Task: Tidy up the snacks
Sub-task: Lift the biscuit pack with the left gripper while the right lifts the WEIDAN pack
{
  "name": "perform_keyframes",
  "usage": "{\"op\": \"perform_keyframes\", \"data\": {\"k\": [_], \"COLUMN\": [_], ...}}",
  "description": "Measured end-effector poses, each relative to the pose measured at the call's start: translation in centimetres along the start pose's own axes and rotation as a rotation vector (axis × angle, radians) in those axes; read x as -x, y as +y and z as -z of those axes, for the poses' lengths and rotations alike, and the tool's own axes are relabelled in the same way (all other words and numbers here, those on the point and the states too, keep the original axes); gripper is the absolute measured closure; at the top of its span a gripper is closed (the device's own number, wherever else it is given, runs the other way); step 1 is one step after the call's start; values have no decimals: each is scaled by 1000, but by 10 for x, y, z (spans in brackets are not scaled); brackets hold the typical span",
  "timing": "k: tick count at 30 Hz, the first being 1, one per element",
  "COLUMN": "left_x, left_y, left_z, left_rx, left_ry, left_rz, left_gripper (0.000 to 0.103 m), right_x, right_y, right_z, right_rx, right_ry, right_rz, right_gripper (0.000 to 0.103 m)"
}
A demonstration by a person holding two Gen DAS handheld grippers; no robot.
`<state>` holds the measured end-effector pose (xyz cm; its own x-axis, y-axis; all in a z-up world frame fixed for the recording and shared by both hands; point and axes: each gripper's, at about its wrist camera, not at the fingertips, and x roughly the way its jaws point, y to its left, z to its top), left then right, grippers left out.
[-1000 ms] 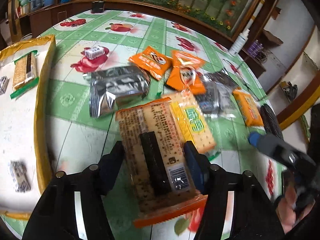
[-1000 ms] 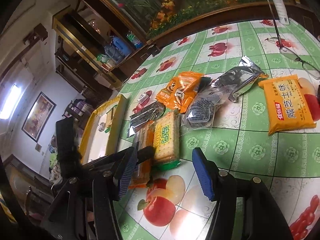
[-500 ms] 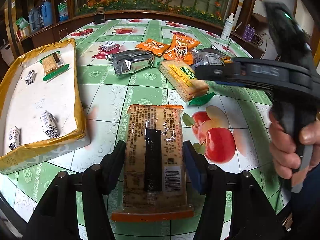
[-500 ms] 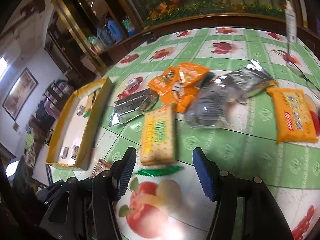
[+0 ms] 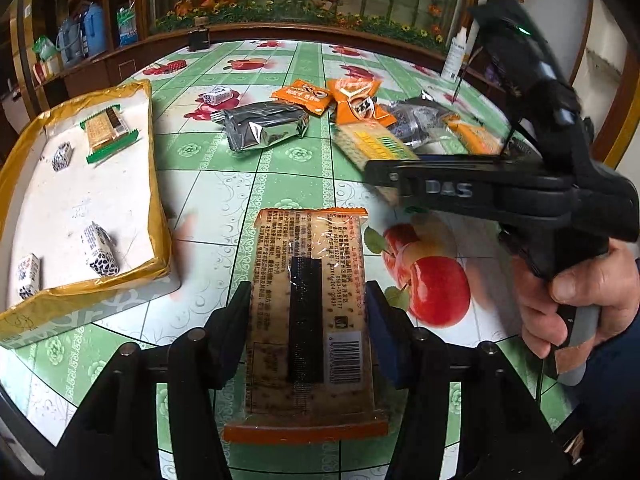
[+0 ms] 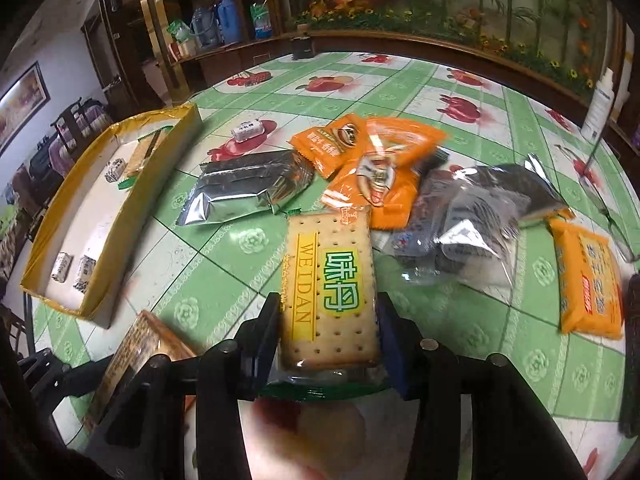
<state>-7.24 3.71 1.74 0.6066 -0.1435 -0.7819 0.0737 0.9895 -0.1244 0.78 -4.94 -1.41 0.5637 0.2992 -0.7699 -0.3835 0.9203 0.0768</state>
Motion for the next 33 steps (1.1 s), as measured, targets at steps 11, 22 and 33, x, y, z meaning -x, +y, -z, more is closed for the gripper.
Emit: {"op": "perform_keyframes", "data": {"k": [11,22,33], "left_x": [16,12,-3], "left_y": [-6,-12,-13], "left_z": [-5,-5,2], "left_rx": [-23,-62,-77], "left_ry": [-86,-9,26], "left_rz": [-63,-97,-109], "left_gripper": [54,40,51], "right_x": [27,27,29], "right_y": [14,10,11], "right_z": [-3,-3,-2], "right_rx": [15,-11,-11], "right_ry": [-82,-81,-83], "right_rz": [-94,-97,-111], "right_gripper": [56,56,56]}}
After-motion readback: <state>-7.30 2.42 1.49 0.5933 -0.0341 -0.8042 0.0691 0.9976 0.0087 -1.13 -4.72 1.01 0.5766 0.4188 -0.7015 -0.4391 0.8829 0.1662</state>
